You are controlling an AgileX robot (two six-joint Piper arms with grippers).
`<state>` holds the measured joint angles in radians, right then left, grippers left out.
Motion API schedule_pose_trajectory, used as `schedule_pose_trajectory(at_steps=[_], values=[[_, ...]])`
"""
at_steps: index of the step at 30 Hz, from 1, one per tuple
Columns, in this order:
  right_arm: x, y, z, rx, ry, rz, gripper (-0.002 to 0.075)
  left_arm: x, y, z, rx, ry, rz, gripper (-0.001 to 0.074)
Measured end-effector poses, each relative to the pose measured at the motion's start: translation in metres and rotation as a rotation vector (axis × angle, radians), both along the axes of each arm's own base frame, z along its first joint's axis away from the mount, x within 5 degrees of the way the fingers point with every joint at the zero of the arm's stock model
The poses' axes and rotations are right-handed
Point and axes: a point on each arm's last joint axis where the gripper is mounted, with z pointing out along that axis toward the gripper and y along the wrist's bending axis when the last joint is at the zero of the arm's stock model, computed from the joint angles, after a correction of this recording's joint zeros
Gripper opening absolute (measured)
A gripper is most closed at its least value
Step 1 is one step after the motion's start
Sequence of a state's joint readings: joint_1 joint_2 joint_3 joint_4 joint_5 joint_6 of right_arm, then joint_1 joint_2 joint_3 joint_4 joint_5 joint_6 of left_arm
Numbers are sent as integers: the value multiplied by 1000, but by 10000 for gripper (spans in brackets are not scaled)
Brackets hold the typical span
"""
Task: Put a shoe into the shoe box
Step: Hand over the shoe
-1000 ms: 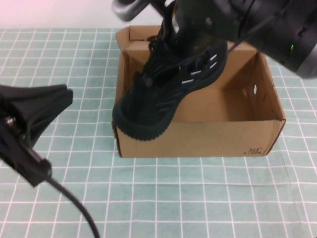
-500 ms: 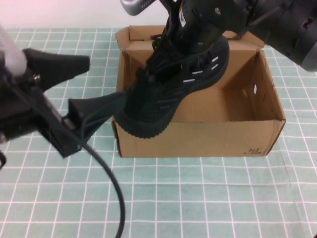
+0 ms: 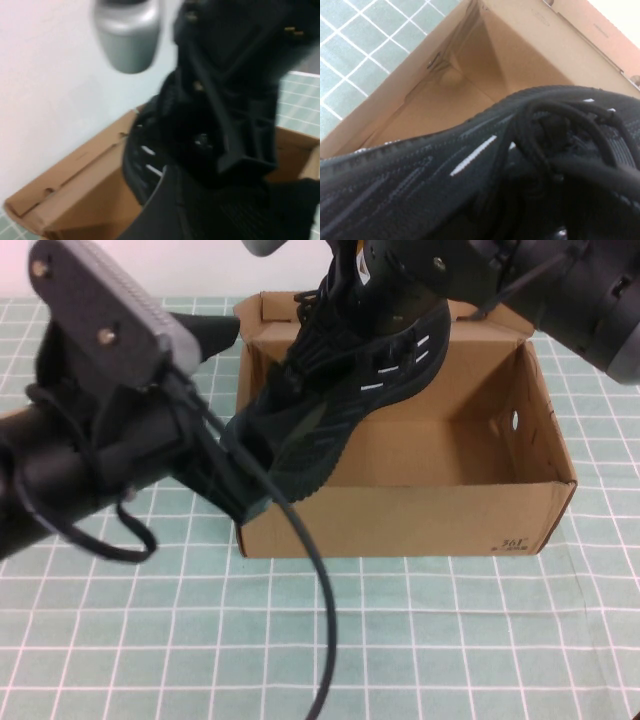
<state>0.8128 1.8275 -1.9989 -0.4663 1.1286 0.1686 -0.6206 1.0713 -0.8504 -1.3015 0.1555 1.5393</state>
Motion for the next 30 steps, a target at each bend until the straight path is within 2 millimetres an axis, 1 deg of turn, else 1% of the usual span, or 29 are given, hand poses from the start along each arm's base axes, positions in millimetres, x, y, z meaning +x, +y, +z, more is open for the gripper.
schedule_pose_trajectory(at_steps=[5,8,21,25,30], values=[[1,-2,3,-17,-26,-9,17,1,-12,-6,-1,21,9,663],[2,-4,4,-33,-29,-19,17,5,-17,-13,-3,55,15,663],[1,-4,3,-23,-12,-23,17,17,-25,-30,31,108,36,654],[1,-4,3,-24,-11,-23,17,19,-27,-33,38,116,39,603],[0,-4,2,-16,-4,-34,17,20,-27,-34,41,117,44,459]])
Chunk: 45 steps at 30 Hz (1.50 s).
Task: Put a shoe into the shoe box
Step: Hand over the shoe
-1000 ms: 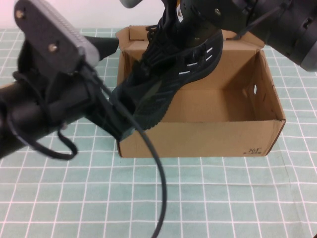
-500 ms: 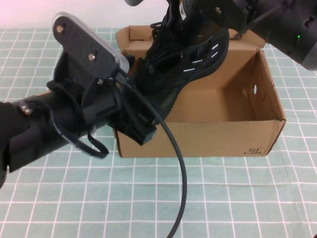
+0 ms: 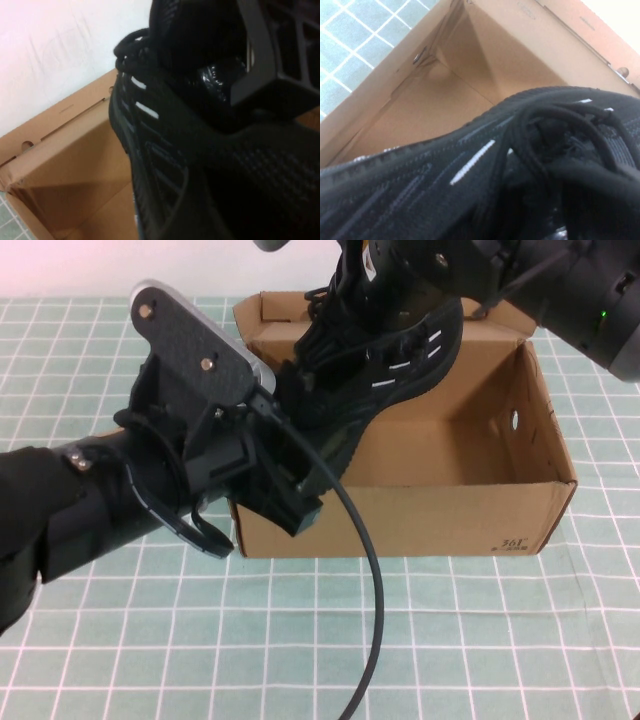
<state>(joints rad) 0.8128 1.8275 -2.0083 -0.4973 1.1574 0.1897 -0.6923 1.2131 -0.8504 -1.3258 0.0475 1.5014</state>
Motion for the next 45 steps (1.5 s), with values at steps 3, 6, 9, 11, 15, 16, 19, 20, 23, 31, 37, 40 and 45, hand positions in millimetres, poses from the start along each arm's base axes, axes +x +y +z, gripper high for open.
schedule_pose_trajectory(at_steps=[3,6,9,11,15,16,19,20,23,31,37,40,45], values=[[0,0,0,3,1,-3,16,0,0,-1,2,1,2,370],[0,0,0,4,1,-4,16,1,0,-1,2,2,2,270],[0,0,0,8,5,-7,16,0,-1,-1,2,3,-3,135],[0,0,0,8,7,-10,16,0,-1,-1,0,5,-2,71],[-2,1,-2,23,29,-14,16,0,-1,-1,-3,8,-1,43],[-2,0,-2,26,35,-15,16,0,-1,-1,-3,8,-1,43],[-2,0,-2,32,47,-20,34,0,-1,-1,-3,8,-1,41],[-2,0,-3,35,51,-20,53,0,-1,0,-4,7,-4,41],[-2,1,-3,43,58,-17,145,1,-2,2,-10,2,-5,39],[-17,-11,28,85,-14,72,398,4,-4,19,-21,-55,-12,35],[-46,-30,76,111,-196,263,417,4,-5,24,-9,-84,-30,34],[-58,-46,94,54,-275,293,418,2,-6,24,9,-95,-58,32],[-74,-69,104,-109,-285,343,419,0,-7,24,29,-102,-111,31]])
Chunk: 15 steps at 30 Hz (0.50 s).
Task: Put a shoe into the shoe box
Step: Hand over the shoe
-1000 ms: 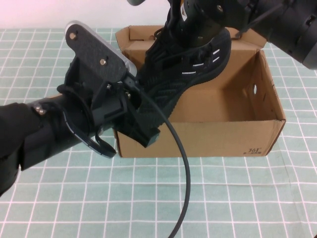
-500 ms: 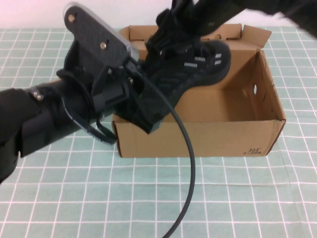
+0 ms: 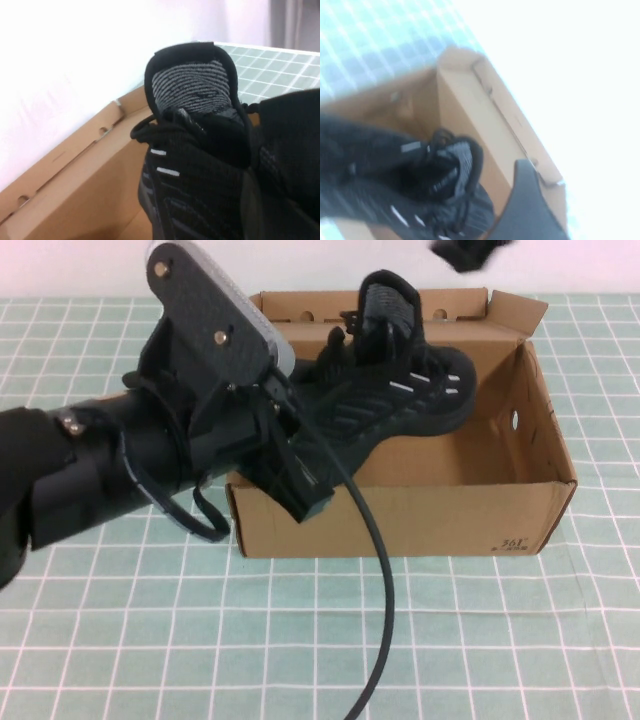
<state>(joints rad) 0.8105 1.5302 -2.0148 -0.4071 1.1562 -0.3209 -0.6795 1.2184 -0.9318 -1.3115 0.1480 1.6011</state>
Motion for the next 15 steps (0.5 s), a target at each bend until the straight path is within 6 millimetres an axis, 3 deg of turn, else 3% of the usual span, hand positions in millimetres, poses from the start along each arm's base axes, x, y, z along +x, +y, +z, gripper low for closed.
schedule_pose_trajectory(at_steps=[7,15], values=[[-15,-16,-14,-93,2,78,419,8,20,17,0,15,-145,31],[-16,-58,-46,71,-9,129,417,9,62,30,-16,105,-345,31]])
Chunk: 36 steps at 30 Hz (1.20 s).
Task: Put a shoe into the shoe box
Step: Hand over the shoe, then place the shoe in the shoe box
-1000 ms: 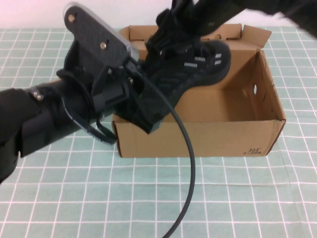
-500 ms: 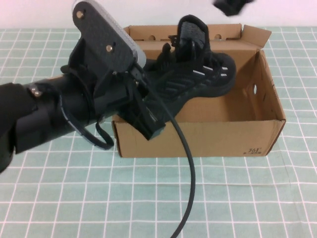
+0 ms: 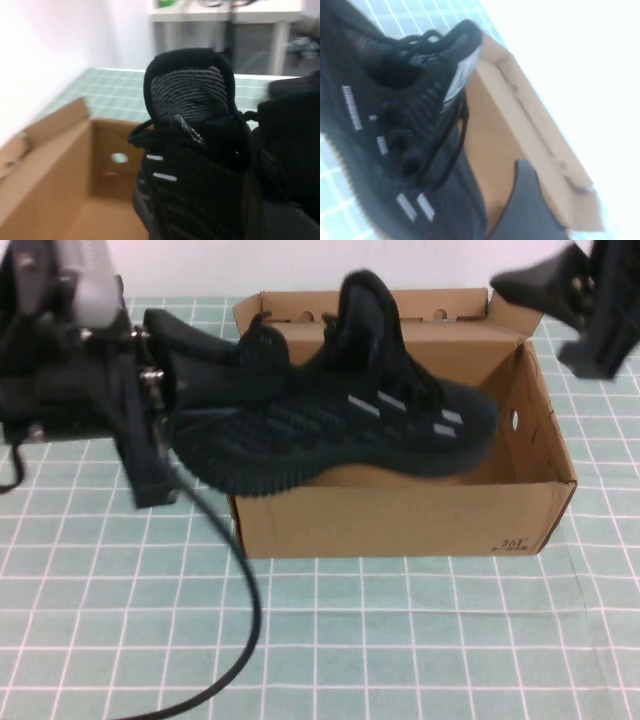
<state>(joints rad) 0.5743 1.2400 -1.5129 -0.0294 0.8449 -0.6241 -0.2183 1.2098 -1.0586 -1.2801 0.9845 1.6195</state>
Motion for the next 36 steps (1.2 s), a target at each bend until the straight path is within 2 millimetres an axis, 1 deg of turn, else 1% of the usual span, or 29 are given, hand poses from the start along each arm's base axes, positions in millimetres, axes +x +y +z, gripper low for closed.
schedule_pose_trajectory(at_steps=[3,6,9,13,19,24,28,30,32,36], values=[[-5,-5,-14,52,50,72,390,-6,4,0,4,29,-78,31],[-11,-1,-24,95,116,156,346,-12,4,-1,30,54,-143,31],[-16,1,-28,102,173,215,321,-14,5,-4,60,71,-167,31],[-24,3,-32,87,262,263,313,-14,6,-5,71,75,-166,31],[-35,0,-41,57,436,273,311,-14,6,-5,67,87,-160,31],[-35,0,-43,54,461,262,311,-10,7,-4,28,169,-81,31],[-31,0,-46,51,484,228,311,-7,8,-4,16,187,-43,31],[-31,1,-46,62,493,229,327,-7,8,-4,15,192,-43,30],[-32,3,-45,83,501,243,376,-9,7,-4,20,190,-66,31],[-33,5,-44,110,514,261,539,-14,6,-4,36,168,-126,31]])
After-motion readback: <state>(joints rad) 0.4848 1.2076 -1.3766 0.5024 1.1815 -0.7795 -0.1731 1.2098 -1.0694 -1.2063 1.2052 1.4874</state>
